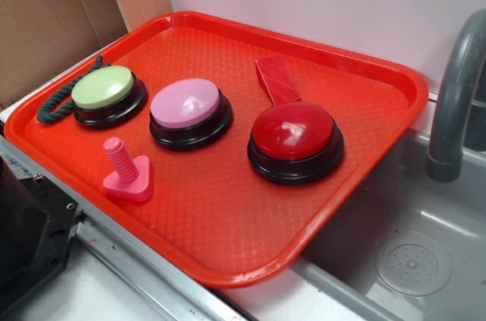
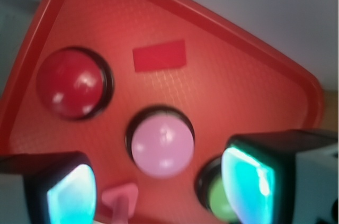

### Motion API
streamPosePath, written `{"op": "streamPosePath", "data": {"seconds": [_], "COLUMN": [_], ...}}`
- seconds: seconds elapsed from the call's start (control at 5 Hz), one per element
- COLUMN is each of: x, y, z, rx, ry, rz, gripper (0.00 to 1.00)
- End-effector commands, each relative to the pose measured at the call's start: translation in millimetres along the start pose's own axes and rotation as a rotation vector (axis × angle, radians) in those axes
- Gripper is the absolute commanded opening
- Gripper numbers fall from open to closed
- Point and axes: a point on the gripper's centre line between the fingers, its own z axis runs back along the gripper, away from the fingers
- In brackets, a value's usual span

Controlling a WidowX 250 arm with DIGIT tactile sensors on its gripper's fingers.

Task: Push the red button.

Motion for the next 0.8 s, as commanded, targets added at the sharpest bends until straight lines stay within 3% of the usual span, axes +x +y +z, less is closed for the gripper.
{"op": "streamPosePath", "data": {"seconds": [0.0,0.2,0.4,0.6], "x": [8.8,12.1,14.6,14.6], "y": [-35.2,-54.5,-59.0,-59.0], "z": [-13.3,-24.2,-8.4,-8.4], "rx": [-0.014,-0.049,0.008,0.008], "ry": [-0.098,-0.140,-0.185,-0.185], "rz": [-0.111,-0.146,-0.322,-0.322], "gripper": [1.00,1.00,1.00,1.00]}}
